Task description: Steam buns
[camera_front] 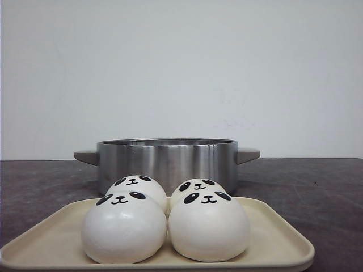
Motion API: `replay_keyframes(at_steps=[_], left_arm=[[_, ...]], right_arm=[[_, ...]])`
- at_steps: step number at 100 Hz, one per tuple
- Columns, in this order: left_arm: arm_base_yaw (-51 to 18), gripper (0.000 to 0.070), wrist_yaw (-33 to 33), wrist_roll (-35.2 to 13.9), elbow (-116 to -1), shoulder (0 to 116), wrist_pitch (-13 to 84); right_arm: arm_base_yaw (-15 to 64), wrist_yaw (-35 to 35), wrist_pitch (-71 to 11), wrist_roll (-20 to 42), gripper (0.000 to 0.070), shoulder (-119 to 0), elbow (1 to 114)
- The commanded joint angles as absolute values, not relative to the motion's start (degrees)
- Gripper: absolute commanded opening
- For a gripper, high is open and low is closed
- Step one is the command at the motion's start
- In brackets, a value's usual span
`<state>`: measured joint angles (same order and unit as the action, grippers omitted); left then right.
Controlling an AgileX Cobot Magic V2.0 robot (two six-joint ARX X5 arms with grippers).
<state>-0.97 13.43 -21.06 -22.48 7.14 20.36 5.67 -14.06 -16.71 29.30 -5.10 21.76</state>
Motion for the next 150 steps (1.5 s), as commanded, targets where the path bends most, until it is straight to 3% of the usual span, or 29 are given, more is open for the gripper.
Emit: replay_keyframes(at_steps=[1, 10, 19, 25, 30, 37, 40, 47, 71, 90, 106, 124, 150], left_arm=[[-1.1, 0.0004, 13.6, -16.5, -29.3, 12.3, 22.5], [-1.6, 0.0003, 13.6, -15.6, -37.3, 19.0, 25.3], [-1.9, 0.0007, 14.3, -15.7, -44.1, 24.0, 27.2], [-1.9, 0.0075, 15.2, -15.6, -47.3, 26.0, 27.7], [-1.9, 0.0176, 16.0, -15.6, -48.9, 26.9, 27.9], [-2.2, 0.0392, 17.6, -15.7, -50.3, 27.2, 27.7], [-2.5, 0.0459, 17.9, -15.7, -50.4, 27.2, 27.6], [-3.0, 0.0516, 18.1, -15.7, -50.4, 26.8, 28.0], [-7.0, 0.0515, 18.0, -14.9, -50.4, 26.5, 33.3], [-9.2, 0.0516, 18.0, -14.1, -50.4, 26.5, 36.9], [-11.1, 0.0516, 18.0, -14.1, -50.4, 26.5, 37.1], [-12.5, 0.0516, 18.0, -14.2, -50.4, 26.5, 37.2], [-14.6, 0.0516, 18.0, -14.2, -50.4, 25.8, 37.8]], right_arm=[[5.8, -12.7, -20.7, 19.4, 0.0006, -8.6, 29.5], [5.8, -11.0, -26.2, 14.6, 0.0006, -14.4, 39.4], [5.8, -12.5, -30.3, 13.6, 0.0007, -19.4, 47.5], [5.8, -16.2, -31.0, 14.7, 0.0024, -21.7, 51.2], [5.8, -20.2, -30.9, 15.6, 0.0136, -23.0, 53.1], [5.8, -24.6, -30.3, 16.3, 0.0428, -24.4, 54.7], [5.8, -25.7, -30.2, 16.9, 0.0505, -25.0, 55.2], [5.8, -27.2, -30.1, 17.7, 0.0508, -26.7, 55.6], [9.3, -26.4, -31.0, 17.6, 0.0538, -36.6, 58.0], [22.9, -14.1, -36.6, 17.8, 0.0538, -49.0, 63.4], [36.1, -4.6, -43.2, 21.8, 0.0538, -60.7, 66.6], [43.9, -4.5, -44.9, 29.7, 0.0537, -73.2, 66.6], [47.0, -4.3, -44.4, 30.1, 0.0537, -88.1, 66.6]])
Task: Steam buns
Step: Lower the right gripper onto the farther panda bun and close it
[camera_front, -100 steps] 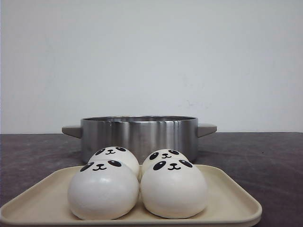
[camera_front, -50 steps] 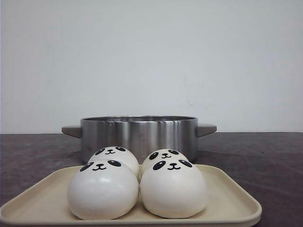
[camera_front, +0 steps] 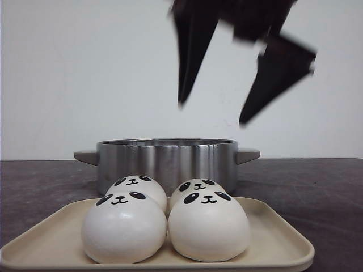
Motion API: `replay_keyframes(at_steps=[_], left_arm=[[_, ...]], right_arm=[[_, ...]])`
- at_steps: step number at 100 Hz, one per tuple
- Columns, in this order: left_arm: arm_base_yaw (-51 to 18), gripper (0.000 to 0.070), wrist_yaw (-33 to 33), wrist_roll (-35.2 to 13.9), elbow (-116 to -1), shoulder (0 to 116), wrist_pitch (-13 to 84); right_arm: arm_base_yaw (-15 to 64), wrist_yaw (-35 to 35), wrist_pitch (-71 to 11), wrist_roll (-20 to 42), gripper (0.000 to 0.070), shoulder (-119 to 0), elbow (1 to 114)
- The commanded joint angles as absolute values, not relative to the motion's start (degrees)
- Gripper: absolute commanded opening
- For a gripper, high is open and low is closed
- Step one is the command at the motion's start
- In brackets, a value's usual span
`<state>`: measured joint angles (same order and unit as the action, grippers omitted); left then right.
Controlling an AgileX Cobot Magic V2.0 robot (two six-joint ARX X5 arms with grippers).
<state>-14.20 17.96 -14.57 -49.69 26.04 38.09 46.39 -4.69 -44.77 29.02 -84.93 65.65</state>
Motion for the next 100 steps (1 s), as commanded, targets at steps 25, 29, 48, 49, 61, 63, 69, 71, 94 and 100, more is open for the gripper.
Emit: replay_keyframes(at_steps=[25, 29, 48, 49, 61, 63, 69, 71, 94, 100], left_arm=[[-15.5, 0.0516, 18.0, -14.2, -50.4, 25.7, 37.8], [-15.7, 0.0516, 18.0, -14.2, -50.4, 25.7, 37.8], [-15.9, 0.0516, 18.0, -14.2, -50.4, 25.7, 37.8], [-15.9, 0.0516, 18.0, -14.2, -50.4, 25.7, 37.8], [-15.9, 0.0516, 18.0, -14.2, -50.4, 25.7, 37.8], [-15.9, 0.0516, 18.0, -14.2, -50.4, 25.7, 37.8], [-15.9, 0.0516, 18.0, -14.2, -50.4, 25.7, 37.8], [-15.9, 0.0516, 18.0, -14.2, -50.4, 25.7, 37.8], [-15.9, 0.0515, 18.0, -14.2, -50.4, 25.7, 37.8], [-15.9, 0.0516, 18.0, -14.2, -50.4, 25.7, 37.9]], right_arm=[[46.7, -4.1, -40.0, 31.4, 0.0535, -96.6, 66.6], [46.7, -4.0, -39.3, 31.7, 0.0535, -97.4, 66.6], [46.4, -2.4, -39.0, 32.3, 0.0406, -100.5, 66.6], [46.4, -2.3, -39.0, 32.3, 0.0396, -100.6, 66.6], [46.3, -0.1, -38.8, 32.5, 0.0181, -100.7, 66.6], [46.3, 0.2, -38.7, 32.5, 0.0141, -100.7, 66.6], [46.3, 0.4, -38.6, 32.4, 0.0002, -100.7, 66.6], [46.3, 0.4, -38.6, 32.4, 0.0000, -100.7, 66.6], [47.6, 0.4, -39.1, 31.3, 0.0000, -98.2, 67.1], [48.7, 0.4, -39.6, 30.5, 0.0000, -95.4, 67.5]])
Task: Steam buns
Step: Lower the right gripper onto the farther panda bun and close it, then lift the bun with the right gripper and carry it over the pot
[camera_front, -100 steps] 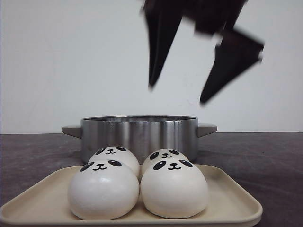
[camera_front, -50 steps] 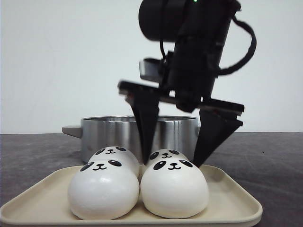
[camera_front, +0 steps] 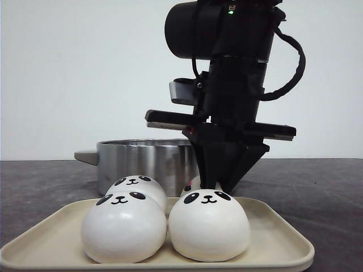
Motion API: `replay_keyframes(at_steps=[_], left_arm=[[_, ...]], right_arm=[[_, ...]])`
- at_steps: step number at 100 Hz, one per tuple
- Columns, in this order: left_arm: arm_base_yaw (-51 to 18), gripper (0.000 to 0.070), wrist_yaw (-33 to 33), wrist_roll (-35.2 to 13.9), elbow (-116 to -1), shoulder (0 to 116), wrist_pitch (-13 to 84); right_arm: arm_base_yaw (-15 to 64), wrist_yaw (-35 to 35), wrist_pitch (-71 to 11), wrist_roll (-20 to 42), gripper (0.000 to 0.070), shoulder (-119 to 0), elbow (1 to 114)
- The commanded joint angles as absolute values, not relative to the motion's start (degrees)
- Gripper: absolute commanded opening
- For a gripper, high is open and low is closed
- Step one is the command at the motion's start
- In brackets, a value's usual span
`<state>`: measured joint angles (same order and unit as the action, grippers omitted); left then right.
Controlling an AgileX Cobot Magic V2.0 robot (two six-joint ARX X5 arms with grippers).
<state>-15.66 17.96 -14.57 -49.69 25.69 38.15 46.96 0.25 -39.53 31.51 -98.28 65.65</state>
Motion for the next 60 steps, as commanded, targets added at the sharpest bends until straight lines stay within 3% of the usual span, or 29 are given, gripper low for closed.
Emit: replay_keyframes(at_steps=[1, 31, 42, 60], left_arm=[[-15.9, 0.0516, 18.0, -14.2, -50.4, 25.7, 37.9], [-15.9, 0.0516, 18.0, -14.2, -50.4, 25.7, 37.7], [-15.9, 0.0515, 18.0, -14.3, -50.4, 25.7, 37.6], [-15.9, 0.0515, 17.8, -14.4, -50.4, 25.7, 37.6]], right_arm=[[48.9, 0.4, -39.6, 30.4, 0.0000, -94.8, 67.6], [53.7, 3.9, -40.3, 28.8, 0.0000, -80.0, 76.7], [52.5, 7.4, -40.3, 25.2, 0.0000, -79.8, 84.5], [47.4, 7.5, -41.0, 20.2, 0.0000, -85.2, 95.6]])
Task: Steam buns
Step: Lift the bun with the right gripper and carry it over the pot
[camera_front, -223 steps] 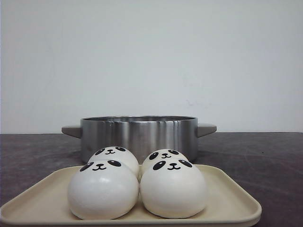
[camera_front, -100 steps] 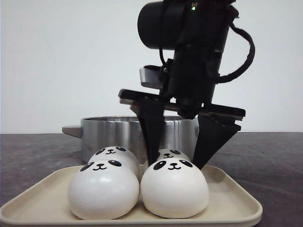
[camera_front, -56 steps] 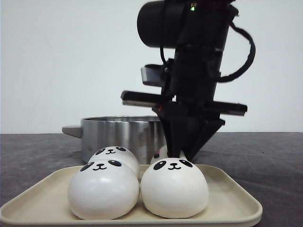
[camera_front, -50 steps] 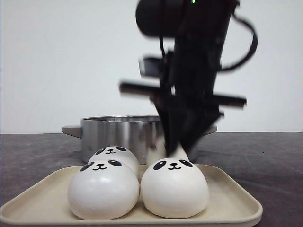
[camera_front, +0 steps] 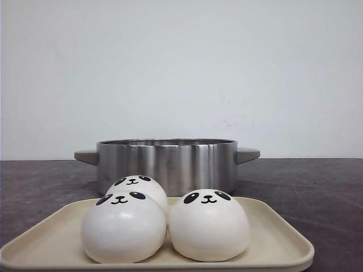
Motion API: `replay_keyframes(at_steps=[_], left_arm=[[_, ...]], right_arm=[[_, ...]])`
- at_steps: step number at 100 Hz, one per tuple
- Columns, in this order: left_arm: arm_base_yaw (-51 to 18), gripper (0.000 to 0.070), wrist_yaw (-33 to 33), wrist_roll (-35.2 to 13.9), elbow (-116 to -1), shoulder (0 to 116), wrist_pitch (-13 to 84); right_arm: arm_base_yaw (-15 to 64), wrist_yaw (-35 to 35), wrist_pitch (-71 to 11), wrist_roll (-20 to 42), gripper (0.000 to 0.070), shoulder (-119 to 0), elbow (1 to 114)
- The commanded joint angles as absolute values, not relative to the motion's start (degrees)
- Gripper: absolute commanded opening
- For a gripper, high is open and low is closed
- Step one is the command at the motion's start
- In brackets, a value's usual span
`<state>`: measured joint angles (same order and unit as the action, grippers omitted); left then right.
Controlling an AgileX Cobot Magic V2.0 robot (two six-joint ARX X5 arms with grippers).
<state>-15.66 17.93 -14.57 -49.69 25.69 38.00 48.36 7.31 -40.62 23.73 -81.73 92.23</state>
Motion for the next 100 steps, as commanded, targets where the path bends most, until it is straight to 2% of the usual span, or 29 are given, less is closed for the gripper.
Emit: replay_keyframes(at_steps=[1, 32, 53, 86, 91, 100], left_arm=[[-15.9, 0.0515, 17.8, -14.4, -50.4, 25.7, 37.6], [-15.9, 0.0515, 17.8, -14.4, -50.4, 25.7, 37.7], [-15.9, 0.0515, 17.8, -14.4, -50.4, 25.7, 37.7], [-15.9, 0.0515, 17.8, -14.4, -50.4, 25.7, 37.9], [-15.9, 0.0515, 17.8, -14.4, -50.4, 25.8, 37.9], [-15.9, 0.0515, 17.8, -14.4, -50.4, 25.8, 38.0]], right_arm=[[47.1, 7.5, -41.0, 20.0, 0.0000, -85.7, 96.1], [39.3, 7.5, -40.1, 15.8, 0.0000, -102.0, 99.8], [36.4, 7.5, -37.3, 15.4, 0.0000, -112.9, 99.8], [34.1, 6.9, -36.0, 15.6, 0.0005, -121.4, 99.8], [33.9, 6.9, -35.9, 15.9, 0.0052, -121.8, 99.8], [33.6, 5.9, -36.0, 16.1, 0.0248, -122.2, 99.8]])
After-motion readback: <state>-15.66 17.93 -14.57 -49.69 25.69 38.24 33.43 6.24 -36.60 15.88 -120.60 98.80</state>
